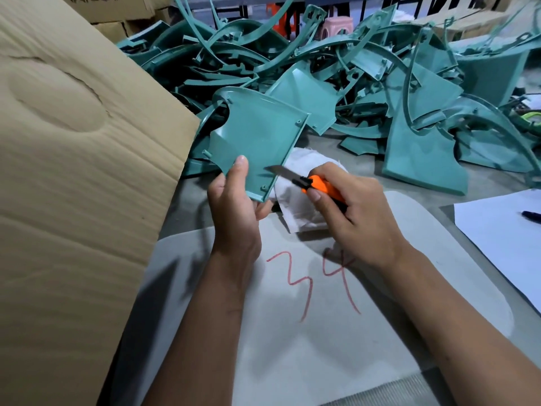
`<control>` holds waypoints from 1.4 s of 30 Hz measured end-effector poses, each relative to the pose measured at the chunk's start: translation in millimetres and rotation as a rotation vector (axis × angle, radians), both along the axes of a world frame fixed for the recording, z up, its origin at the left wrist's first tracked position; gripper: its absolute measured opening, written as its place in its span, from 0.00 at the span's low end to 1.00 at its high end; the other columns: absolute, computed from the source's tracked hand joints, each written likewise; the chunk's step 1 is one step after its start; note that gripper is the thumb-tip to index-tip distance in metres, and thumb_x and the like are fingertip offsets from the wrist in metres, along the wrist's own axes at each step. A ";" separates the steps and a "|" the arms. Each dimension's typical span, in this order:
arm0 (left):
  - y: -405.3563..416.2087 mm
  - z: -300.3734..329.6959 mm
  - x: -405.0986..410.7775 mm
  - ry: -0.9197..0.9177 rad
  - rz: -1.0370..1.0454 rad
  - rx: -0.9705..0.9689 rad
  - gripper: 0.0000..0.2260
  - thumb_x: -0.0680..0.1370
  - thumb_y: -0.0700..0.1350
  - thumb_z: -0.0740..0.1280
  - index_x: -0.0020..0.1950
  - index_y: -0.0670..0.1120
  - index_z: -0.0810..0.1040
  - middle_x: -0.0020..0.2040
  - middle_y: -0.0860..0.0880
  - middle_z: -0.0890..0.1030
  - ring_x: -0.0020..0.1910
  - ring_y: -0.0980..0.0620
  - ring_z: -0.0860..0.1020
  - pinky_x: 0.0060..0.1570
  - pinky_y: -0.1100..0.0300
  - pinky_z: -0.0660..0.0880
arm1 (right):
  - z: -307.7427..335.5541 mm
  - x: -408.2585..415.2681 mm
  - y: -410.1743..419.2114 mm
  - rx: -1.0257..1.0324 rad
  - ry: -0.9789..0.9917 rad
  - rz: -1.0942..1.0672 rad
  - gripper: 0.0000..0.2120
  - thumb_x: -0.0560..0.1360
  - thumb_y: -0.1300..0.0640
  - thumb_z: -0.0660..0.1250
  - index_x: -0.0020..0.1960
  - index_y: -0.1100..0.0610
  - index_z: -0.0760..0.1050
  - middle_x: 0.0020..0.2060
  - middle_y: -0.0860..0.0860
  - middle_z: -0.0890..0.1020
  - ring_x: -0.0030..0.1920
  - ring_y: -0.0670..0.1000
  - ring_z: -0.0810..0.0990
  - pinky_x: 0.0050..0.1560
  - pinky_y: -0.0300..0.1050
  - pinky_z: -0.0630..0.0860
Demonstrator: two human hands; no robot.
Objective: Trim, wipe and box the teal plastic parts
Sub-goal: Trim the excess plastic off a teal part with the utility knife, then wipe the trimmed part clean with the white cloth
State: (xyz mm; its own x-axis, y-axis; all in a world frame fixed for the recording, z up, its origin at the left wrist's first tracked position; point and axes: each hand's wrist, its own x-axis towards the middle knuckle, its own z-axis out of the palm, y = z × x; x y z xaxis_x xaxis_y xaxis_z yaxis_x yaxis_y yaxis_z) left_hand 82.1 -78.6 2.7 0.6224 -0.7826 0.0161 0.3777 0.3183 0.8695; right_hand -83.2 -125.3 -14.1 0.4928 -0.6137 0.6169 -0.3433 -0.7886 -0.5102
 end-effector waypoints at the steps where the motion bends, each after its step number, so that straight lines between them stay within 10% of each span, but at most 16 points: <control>1: 1.1 -0.1 0.7 -0.009 -0.006 -0.006 0.08 0.85 0.43 0.61 0.46 0.47 0.73 0.29 0.53 0.74 0.23 0.57 0.70 0.23 0.68 0.65 | -0.5 -1.2 -2.1 0.001 -0.025 -0.049 0.06 0.84 0.54 0.64 0.52 0.56 0.75 0.33 0.47 0.75 0.33 0.52 0.73 0.34 0.53 0.71; 5: 6.2 -2.3 3.0 -0.049 -0.023 -0.017 0.05 0.85 0.43 0.61 0.50 0.45 0.73 0.29 0.54 0.76 0.24 0.58 0.73 0.23 0.68 0.68 | -3.9 -9.4 -18.6 0.044 -0.120 -0.333 0.06 0.85 0.53 0.65 0.49 0.51 0.72 0.31 0.44 0.74 0.30 0.43 0.73 0.30 0.37 0.65; 9: 7.3 -6.2 4.6 -0.075 0.007 -0.023 0.05 0.84 0.44 0.63 0.51 0.45 0.76 0.32 0.55 0.79 0.27 0.58 0.76 0.25 0.67 0.69 | -8.4 -18.2 -30.1 0.080 -0.042 -0.609 0.08 0.84 0.50 0.63 0.49 0.53 0.73 0.32 0.51 0.76 0.32 0.54 0.74 0.32 0.49 0.70; 18: 8.4 -5.1 2.3 0.044 0.030 -0.021 0.04 0.82 0.46 0.67 0.54 0.46 0.78 0.37 0.51 0.80 0.30 0.56 0.78 0.26 0.65 0.72 | -1.0 -1.9 -2.9 -0.049 -0.022 -0.020 0.05 0.84 0.56 0.64 0.53 0.58 0.76 0.35 0.46 0.75 0.35 0.48 0.73 0.36 0.44 0.68; 23: 12.3 -9.7 2.8 -0.035 0.013 0.000 0.05 0.77 0.50 0.69 0.49 0.49 0.81 0.41 0.53 0.85 0.36 0.54 0.83 0.30 0.62 0.77 | -1.3 -15.4 -22.6 0.002 -0.125 -0.453 0.06 0.85 0.54 0.65 0.51 0.56 0.76 0.31 0.47 0.74 0.30 0.49 0.72 0.31 0.45 0.63; 29: 6.8 -18.6 5.1 -0.288 -0.018 -0.097 0.09 0.81 0.49 0.65 0.53 0.49 0.83 0.52 0.47 0.85 0.52 0.43 0.82 0.48 0.47 0.77 | -1.5 -36.2 -38.3 0.223 0.221 -0.956 0.10 0.79 0.52 0.67 0.58 0.54 0.78 0.42 0.58 0.80 0.43 0.63 0.74 0.42 0.55 0.72; 34: 2.4 -28.3 3.0 -0.602 0.053 -0.074 0.06 0.83 0.48 0.64 0.49 0.51 0.80 0.43 0.58 0.83 0.43 0.59 0.79 0.44 0.58 0.74 | 1.6 -16.4 -25.7 0.086 0.165 -0.652 0.26 0.76 0.38 0.69 0.68 0.52 0.76 0.62 0.54 0.78 0.65 0.58 0.69 0.64 0.59 0.71; 38: -1.0 -31.1 3.8 -0.712 0.180 -0.080 0.06 0.84 0.46 0.64 0.51 0.49 0.79 0.48 0.56 0.84 0.49 0.62 0.81 0.51 0.62 0.77 | -7.9 7.8 -16.4 0.079 0.486 -0.338 0.39 0.72 0.33 0.72 0.78 0.46 0.67 0.69 0.48 0.76 0.72 0.55 0.66 0.69 0.58 0.63; 42: -4.4 -32.0 5.8 -0.697 0.271 -0.046 0.10 0.83 0.50 0.63 0.43 0.54 0.75 0.37 0.60 0.81 0.38 0.61 0.77 0.41 0.59 0.75 | -10.3 9.6 -23.6 0.071 0.340 -0.253 0.18 0.74 0.50 0.77 0.63 0.51 0.81 0.51 0.46 0.83 0.56 0.53 0.79 0.54 0.48 0.70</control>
State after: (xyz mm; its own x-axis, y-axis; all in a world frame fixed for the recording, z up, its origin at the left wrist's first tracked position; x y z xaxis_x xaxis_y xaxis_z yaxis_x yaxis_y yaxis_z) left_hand 88.0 -83.0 -29.3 0.6267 -0.5924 0.5063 -0.3528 0.3636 0.8622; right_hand -73.7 -148.9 -24.5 0.4892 -0.7766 0.3970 -0.6798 -0.6247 -0.3843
